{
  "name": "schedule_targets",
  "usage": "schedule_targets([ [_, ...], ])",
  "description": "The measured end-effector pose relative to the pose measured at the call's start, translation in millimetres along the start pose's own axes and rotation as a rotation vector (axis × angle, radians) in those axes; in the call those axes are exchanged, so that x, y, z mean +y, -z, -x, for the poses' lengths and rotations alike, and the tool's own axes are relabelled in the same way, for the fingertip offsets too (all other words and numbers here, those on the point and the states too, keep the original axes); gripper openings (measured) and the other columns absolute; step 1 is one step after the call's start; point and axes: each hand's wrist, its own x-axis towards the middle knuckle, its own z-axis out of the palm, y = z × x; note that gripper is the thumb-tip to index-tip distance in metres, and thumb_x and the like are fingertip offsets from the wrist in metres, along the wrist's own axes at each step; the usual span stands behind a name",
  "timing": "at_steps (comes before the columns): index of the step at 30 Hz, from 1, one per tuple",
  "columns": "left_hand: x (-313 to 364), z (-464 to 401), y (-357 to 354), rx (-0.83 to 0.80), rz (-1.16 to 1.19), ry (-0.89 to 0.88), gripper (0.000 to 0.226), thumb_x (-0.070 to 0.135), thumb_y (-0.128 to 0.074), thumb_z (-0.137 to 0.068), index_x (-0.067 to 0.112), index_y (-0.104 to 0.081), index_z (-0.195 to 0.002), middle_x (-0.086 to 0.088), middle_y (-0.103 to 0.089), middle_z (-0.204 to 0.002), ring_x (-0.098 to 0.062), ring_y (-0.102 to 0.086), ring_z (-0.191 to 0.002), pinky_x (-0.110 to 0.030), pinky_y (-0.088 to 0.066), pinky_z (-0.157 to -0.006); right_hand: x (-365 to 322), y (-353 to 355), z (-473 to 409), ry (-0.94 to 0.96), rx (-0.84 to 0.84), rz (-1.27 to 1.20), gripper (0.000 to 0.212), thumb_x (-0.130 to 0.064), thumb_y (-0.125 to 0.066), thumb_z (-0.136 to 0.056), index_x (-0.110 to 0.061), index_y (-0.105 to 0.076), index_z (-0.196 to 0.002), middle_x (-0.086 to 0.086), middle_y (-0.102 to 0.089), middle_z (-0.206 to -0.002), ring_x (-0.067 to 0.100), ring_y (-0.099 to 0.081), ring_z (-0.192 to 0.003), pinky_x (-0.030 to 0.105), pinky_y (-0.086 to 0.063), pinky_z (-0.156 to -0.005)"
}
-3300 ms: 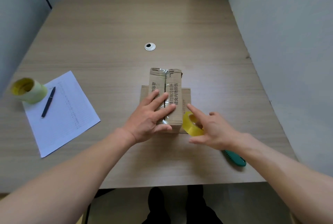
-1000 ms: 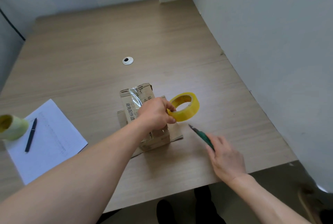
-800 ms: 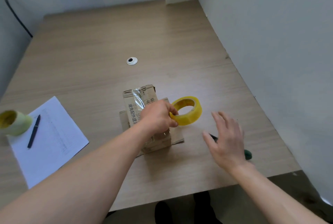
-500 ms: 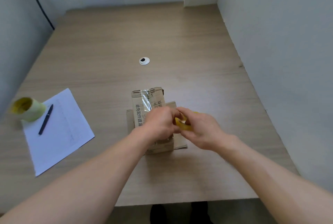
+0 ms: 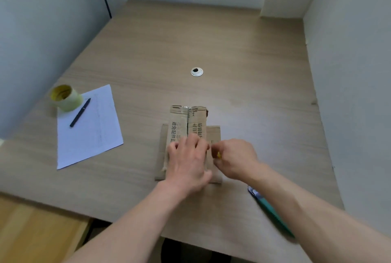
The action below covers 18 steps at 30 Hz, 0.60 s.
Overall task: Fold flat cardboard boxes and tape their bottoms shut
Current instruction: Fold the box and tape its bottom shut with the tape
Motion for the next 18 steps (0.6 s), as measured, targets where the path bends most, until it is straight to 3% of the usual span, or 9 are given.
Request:
schedule_targets([
  [3, -4, 3, 4, -0.015, -0.035, -0.028, 0.062, 0.043, -0.057, -0.059, 0.027, -0.046, -0.118, 0.003, -0.042, -0.115, -0.024, -0.046, -0.109, -0.041, -0.033, -0.093, 25, 12, -3, -0.019, 0.173, 0.099, 0.009, -0.029, -0.055, -0.079, -0.022, -0.059, -0.084, 0.000, -0.065, -0.085, 0.029, -0.062, -0.086, 0.031, -0.040, -0.059],
  [6, -13, 10, 4, -0.063, -0.130, 0.040, 0.079, 0.033, -0.054, -0.056, 0.031, -0.035, -0.133, -0.003, -0.029, -0.136, -0.036, -0.032, -0.130, -0.058, -0.030, -0.101, 47, 25, -7, -0.137, 0.257, -0.021, 0.005, -0.025, -0.060, -0.078, -0.022, -0.061, -0.082, -0.006, -0.064, -0.085, 0.026, -0.061, -0.086, 0.029, -0.039, -0.060],
  [9, -30, 11, 4, -0.057, -0.051, 0.282, 0.066, 0.054, -0.060, -0.070, 0.046, -0.029, -0.128, -0.003, -0.005, -0.155, -0.040, 0.001, -0.144, -0.072, -0.018, -0.103, 52, 26, -7, -0.281, 0.348, -0.182, 0.005, -0.023, -0.064, -0.075, -0.026, -0.060, -0.074, -0.011, -0.055, -0.066, 0.026, -0.055, -0.074, 0.025, -0.028, -0.052],
  [11, -44, 5, 5, -0.031, -0.041, 0.353, 0.061, 0.068, -0.061, -0.074, 0.046, -0.032, -0.123, -0.003, -0.009, -0.156, -0.041, -0.003, -0.145, -0.072, -0.019, -0.102, 50, 23, -8, -0.401, 0.389, -0.351, 0.013, -0.021, -0.066, -0.074, -0.028, -0.057, -0.066, -0.014, -0.050, -0.056, 0.023, -0.049, -0.065, 0.022, -0.026, -0.050],
  [15, -75, -14, 6, 0.047, -0.100, 0.117, 0.063, 0.053, -0.075, -0.074, 0.026, -0.053, -0.126, -0.007, -0.046, -0.145, -0.045, -0.035, -0.137, -0.073, -0.033, -0.094, 42, 14, -16, -0.523, 0.508, -0.620, 0.012, -0.014, -0.067, -0.073, -0.022, -0.061, -0.067, -0.003, -0.055, -0.056, 0.021, -0.052, -0.060, 0.029, -0.036, -0.052],
  [18, -113, -35, 16, -0.002, -0.122, -0.253, 0.073, 0.044, -0.080, -0.073, 0.018, -0.054, -0.136, -0.004, -0.050, -0.145, -0.043, -0.039, -0.137, -0.072, -0.038, -0.093, 35, 13, -24, -0.579, 0.607, -0.677, 0.011, -0.010, -0.068, -0.071, -0.019, -0.063, -0.067, 0.001, -0.056, -0.057, 0.022, -0.052, -0.060, 0.031, -0.039, -0.055],
])
